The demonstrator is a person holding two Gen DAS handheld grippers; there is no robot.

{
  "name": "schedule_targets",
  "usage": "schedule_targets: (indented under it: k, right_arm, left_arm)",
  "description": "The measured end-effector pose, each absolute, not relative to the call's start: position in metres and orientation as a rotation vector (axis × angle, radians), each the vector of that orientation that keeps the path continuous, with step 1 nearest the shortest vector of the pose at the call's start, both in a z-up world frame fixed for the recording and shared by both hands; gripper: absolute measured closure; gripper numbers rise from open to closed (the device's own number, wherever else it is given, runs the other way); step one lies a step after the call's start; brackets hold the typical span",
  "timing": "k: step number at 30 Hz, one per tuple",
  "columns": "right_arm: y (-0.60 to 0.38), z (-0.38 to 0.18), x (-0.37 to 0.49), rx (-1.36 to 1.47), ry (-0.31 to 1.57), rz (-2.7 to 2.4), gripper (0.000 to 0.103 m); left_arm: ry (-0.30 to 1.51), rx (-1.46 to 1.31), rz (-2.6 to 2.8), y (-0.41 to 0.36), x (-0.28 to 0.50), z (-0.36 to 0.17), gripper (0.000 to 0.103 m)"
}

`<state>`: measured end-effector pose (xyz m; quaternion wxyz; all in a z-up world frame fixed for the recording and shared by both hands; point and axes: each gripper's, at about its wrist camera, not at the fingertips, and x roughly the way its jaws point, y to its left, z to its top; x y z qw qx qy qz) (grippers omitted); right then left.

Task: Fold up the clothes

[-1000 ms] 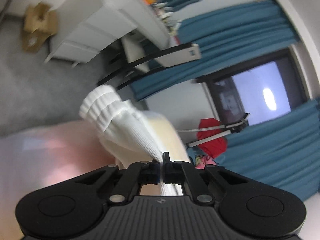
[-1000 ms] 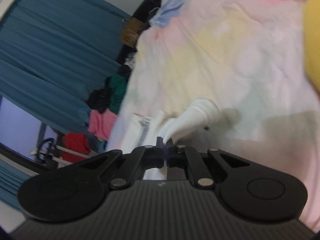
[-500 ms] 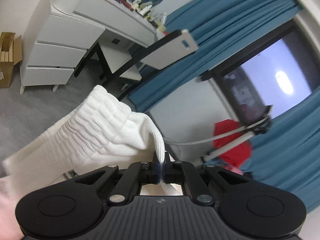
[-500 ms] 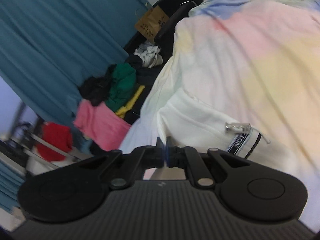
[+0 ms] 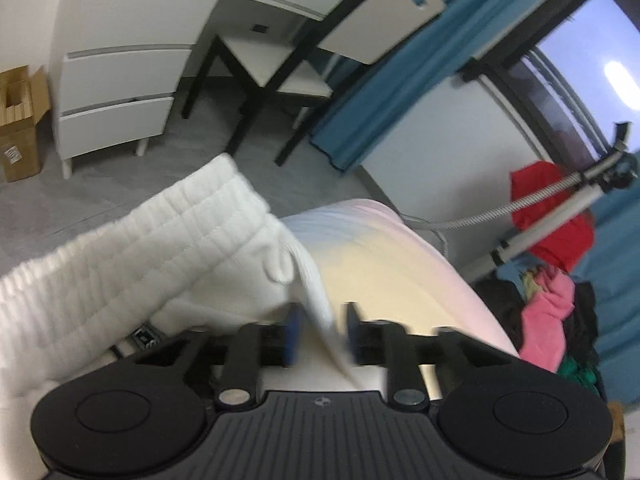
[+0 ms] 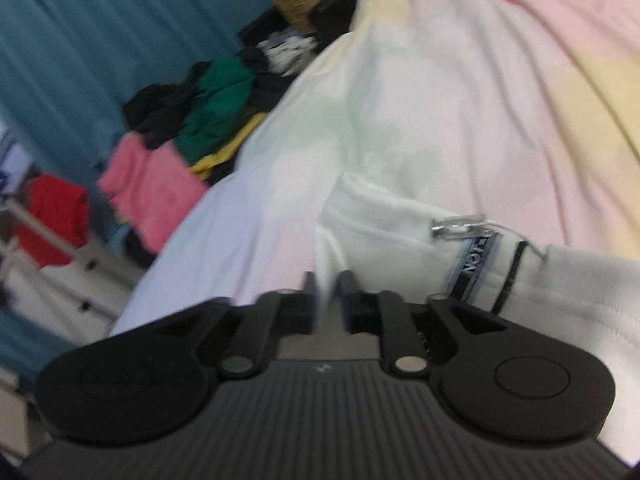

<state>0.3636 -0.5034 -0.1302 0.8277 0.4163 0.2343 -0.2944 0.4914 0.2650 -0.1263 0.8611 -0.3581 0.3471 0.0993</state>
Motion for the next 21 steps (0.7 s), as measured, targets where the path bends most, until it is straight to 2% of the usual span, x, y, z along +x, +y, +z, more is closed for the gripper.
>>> schedule_targets:
  k: [1, 2, 4, 5, 6, 12, 14, 16, 21]
  right_arm:
    - [-0.500, -0.126, 0.354, 0.893, 0.485, -0.596, 0.059]
    - [-0.496, -0.122, 0.342, 0.901, 0.471, -0.569, 0.049]
    - [-0.488, -0.113, 0.320, 0.916, 0.444, -0.516, 0.041]
    - [-0.484, -0.109, 0.309, 0.924, 0.430, -0.489, 0.041]
    - [-0.480, -0.107, 0.295, 0.945, 0.416, -0.472, 0.041]
    - [-0.456, -0.109, 0.206, 1.167, 0.356, -0.419, 0.037]
    - [-0.448, -0.116, 0.186, 1.231, 0.366, -0.403, 0.033]
    - [-0.441, -0.127, 0.180, 1.277, 0.437, -0.393, 0.028]
    - [-0.427, -0.158, 0.185, 1.340, 0.510, -0.367, 0.028]
  left_arm:
    - [0.720, -0.759, 0.193, 0.268, 0.479, -0.122, 0.047]
    - [0.711, -0.766, 0.177, 0.270, 0.466, -0.118, 0.041]
    - [0.692, -0.781, 0.146, 0.276, 0.440, -0.110, 0.033]
    - [0.683, -0.789, 0.130, 0.278, 0.428, -0.106, 0.025]
    - [0.674, -0.796, 0.114, 0.281, 0.415, -0.101, 0.023]
    - [0.691, -0.869, 0.065, 0.304, 0.324, -0.097, 0.016]
    - [0.685, -0.933, 0.068, 0.313, 0.294, -0.106, 0.009]
    - [0.698, -0.991, 0.093, 0.317, 0.273, -0.119, 0.008]
    - [0.731, -1.136, 0.111, 0.328, 0.261, -0.162, 0.011]
